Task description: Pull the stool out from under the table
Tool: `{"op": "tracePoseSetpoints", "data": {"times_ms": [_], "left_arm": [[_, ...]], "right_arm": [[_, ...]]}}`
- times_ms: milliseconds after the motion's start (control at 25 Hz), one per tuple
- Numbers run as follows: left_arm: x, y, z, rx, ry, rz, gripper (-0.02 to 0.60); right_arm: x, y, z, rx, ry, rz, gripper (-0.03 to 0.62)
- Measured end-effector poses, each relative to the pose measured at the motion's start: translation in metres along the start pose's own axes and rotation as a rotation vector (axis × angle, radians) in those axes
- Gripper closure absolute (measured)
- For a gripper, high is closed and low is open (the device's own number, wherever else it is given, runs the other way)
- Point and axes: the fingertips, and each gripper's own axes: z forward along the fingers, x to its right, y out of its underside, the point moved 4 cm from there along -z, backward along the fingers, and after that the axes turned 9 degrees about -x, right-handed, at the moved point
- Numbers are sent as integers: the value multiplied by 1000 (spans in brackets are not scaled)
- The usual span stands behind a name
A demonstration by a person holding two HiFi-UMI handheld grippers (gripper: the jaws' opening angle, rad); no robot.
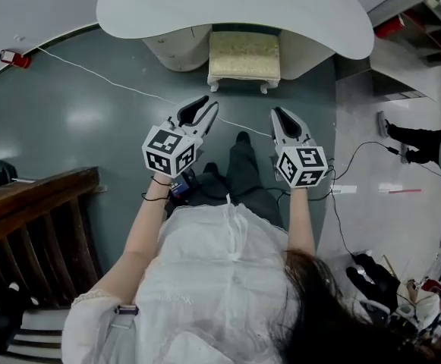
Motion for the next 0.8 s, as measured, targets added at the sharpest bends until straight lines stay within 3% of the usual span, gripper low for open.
{"op": "tracePoseSetpoints", "data": {"times_ms": [480, 800], "left_arm": [[-64, 3, 129, -125, -96, 40, 468], [-118, 66, 194, -246, -94, 12, 468]], "right_arm": [[142, 18, 113, -160, -78, -19, 543], [195, 74, 185, -252, -85, 33, 543]]}}
